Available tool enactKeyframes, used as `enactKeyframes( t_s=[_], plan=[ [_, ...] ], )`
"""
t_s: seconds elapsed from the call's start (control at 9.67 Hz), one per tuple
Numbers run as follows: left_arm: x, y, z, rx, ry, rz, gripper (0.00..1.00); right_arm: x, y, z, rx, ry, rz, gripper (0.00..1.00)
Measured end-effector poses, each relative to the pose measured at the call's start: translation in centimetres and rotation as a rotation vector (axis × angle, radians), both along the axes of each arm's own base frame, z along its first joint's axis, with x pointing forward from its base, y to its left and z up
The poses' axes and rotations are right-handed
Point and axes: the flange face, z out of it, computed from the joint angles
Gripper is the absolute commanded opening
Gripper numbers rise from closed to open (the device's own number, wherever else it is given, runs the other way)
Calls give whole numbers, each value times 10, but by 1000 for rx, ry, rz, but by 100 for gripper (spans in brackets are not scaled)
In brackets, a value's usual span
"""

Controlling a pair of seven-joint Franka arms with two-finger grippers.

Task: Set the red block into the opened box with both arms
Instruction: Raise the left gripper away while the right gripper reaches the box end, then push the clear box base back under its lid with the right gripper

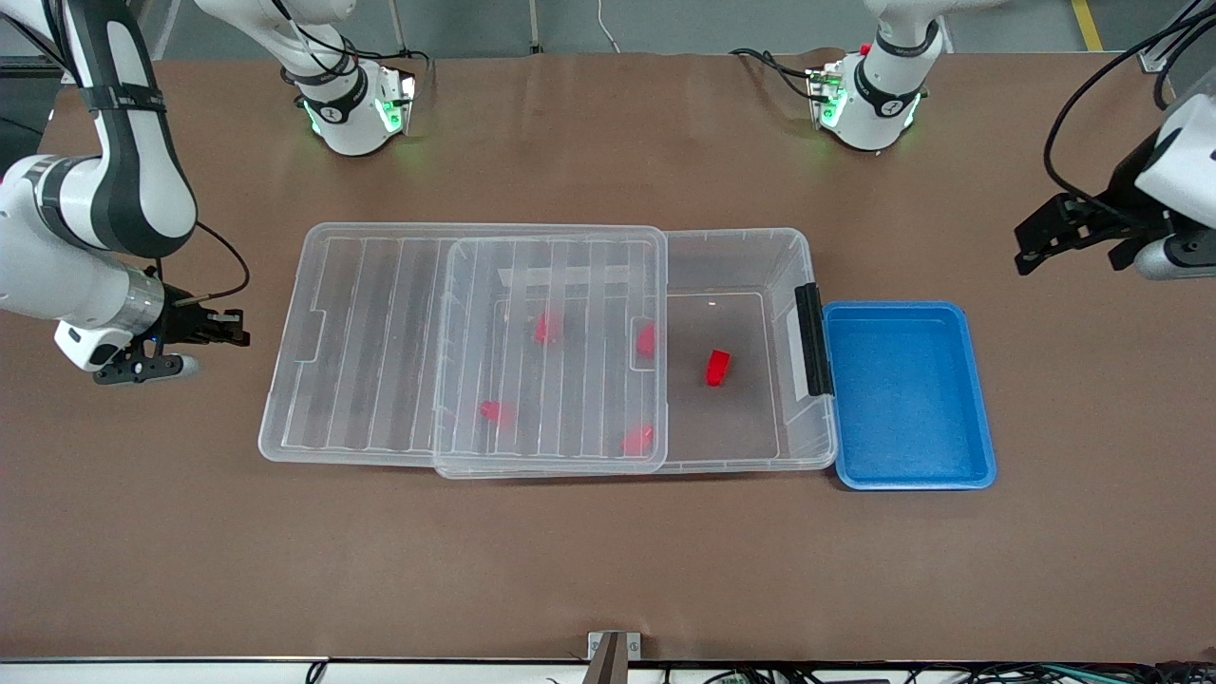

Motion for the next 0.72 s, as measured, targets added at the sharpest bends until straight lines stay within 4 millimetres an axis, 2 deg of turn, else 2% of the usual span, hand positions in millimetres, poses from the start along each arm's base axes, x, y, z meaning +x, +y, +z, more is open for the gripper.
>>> enactKeyframes(
  t_s=[0.31, 0.52, 0.72],
  plan=[
    [-17, 24, 5, 16, 34, 15, 100, 1, 4, -18, 27, 29, 8, 0],
    [-25, 24, 10, 16, 29, 14, 100, -1, 22, -30, 109, 72, -16, 0],
    [-26, 26, 11, -15, 30, 21, 100, -2, 28, -33, 162, 100, -23, 0]
  ],
)
